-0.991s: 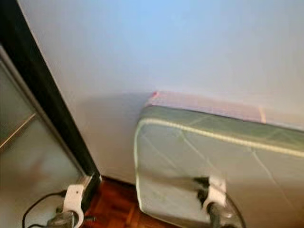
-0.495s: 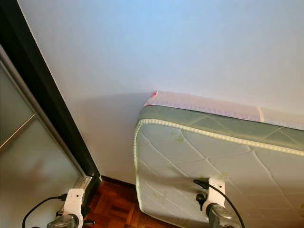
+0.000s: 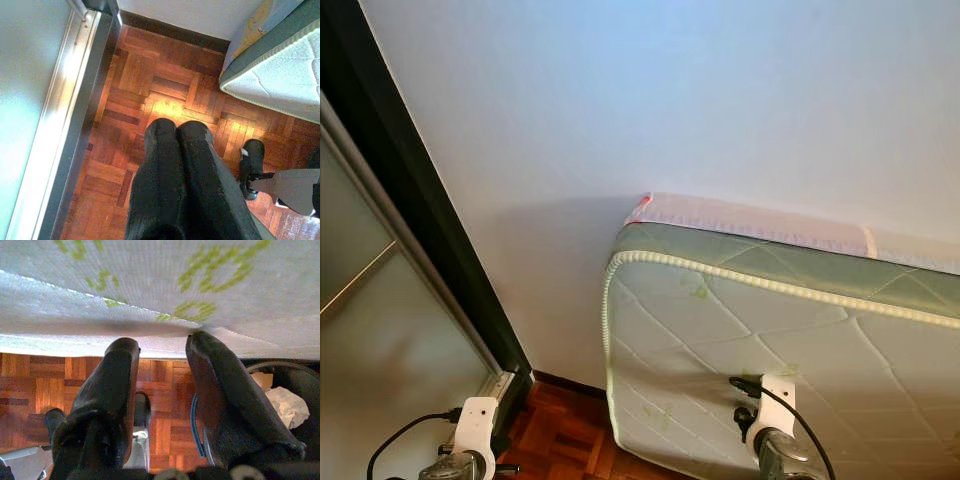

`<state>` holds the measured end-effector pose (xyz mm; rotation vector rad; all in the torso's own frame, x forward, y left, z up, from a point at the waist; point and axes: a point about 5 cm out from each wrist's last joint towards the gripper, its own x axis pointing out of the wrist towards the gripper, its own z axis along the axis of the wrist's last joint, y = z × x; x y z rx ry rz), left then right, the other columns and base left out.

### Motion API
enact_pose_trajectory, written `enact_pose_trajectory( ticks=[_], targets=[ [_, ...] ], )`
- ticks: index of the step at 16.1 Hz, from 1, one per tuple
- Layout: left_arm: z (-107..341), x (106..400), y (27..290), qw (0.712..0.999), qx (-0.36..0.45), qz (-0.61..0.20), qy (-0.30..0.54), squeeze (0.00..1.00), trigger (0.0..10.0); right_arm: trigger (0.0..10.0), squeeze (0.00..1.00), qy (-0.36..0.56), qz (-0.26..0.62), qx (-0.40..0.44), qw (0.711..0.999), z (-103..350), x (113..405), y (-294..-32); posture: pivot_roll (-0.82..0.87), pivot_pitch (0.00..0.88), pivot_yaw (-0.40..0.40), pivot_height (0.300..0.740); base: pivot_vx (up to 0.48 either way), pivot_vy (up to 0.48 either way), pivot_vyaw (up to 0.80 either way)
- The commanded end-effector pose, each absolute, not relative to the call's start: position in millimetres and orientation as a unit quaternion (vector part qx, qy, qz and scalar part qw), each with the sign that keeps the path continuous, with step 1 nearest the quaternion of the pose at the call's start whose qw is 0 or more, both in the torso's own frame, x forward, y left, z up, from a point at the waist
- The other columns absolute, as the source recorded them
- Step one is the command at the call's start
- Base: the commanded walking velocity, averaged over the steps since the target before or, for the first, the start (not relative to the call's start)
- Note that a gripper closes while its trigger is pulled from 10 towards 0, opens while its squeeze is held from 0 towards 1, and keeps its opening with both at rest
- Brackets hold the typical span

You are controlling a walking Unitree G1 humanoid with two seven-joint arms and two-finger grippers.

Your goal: Clean up the room

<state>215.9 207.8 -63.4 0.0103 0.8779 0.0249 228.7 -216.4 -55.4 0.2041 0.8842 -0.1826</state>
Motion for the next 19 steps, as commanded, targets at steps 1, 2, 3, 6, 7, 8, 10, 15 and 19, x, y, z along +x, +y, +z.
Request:
enact_pose_trajectory(
  ticks=[1, 2, 3, 6, 7, 8, 10, 15, 19],
  targets=[
    [-65.9, 211.8, 209.1, 0.899, 0.018, 0.005, 0.438, 0.0, 10.0, 10.0, 0.0, 0.416, -0.094, 0.103, 0.898, -50.7, 235.3, -218.3, 0.11, 0.0, -0.054, 0.74, 0.0, 0.0, 0.0],
    [-65.9, 211.9, 209.1, 0.899, 0.018, 0.004, 0.438, 0.0, 10.0, 10.0, 0.0, 0.416, -0.094, 0.104, 0.898, -50.7, 235.3, -218.1, 0.11, 0.0, -0.054, 0.74, 0.0, 0.0, 0.0],
    [-65.8, 211.9, 209.1, 0.899, 0.018, 0.004, 0.438, 0.0, 10.0, 10.0, 0.0, 0.416, -0.094, 0.105, 0.898, -50.7, 235.4, -218.0, 0.11, 0.0, -0.053, 0.74, 0.0, 0.0, 0.0],
    [-65.7, 211.9, 209.4, 0.898, 0.02, 0.003, 0.439, 0.0, 10.0, 10.0, 0.0, 0.417, -0.093, 0.104, 0.898, -50.7, 235.5, -217.8, 0.11, 0.0, -0.053, 0.74, 0.0, 0.0, 0.0],
    [-65.7, 211.9, 209.5, 0.898, 0.019, 0.003, 0.439, 0.0, 10.0, 10.0, 0.0, 0.418, -0.093, 0.103, 0.898, -50.7, 235.4, -217.9, 0.11, 0.0, -0.053, 0.74, 0.0, 0.0, 0.0],
    [-65.7, 211.9, 209.5, 0.898, 0.02, 0.003, 0.439, 0.0, 10.0, 10.0, 0.0, 0.418, -0.093, 0.103, 0.898, -50.7, 235.4, -218.0, 0.11, 0.0, -0.053, 0.74, 0.0, 0.0, 0.0],
    [-65.8, 211.8, 209.4, 0.898, 0.02, 0.003, 0.439, 0.0, 10.0, 10.0, 0.0, 0.418, -0.095, 0.104, 0.898, -50.8, 235.3, -218.2, 0.11, 0.0, -0.054, 0.74, 0.0, 0.0, 0.0],
    [-65.8, 211.8, 209.8, 0.898, 0.02, 0.003, 0.439, 0.0, 10.0, 10.0, 0.0, 0.424, -0.086, 0.099, 0.896, -51.2, 235.0, -217.4, 0.11, 0.0, -0.053, 0.74, 0.0, 0.0, -0.52],
    [-66.3, 210.9, 209.4, 0.898, 0.021, 0.001, 0.44, 0.0, 10.0, 10.0, 0.0, 0.43, -0.078, 0.091, 0.895, -51.8, 233.9, -217.5, 0.11, 0.0, -0.053, 0.74, 0.0, 0.0, -0.71]
  ],
)
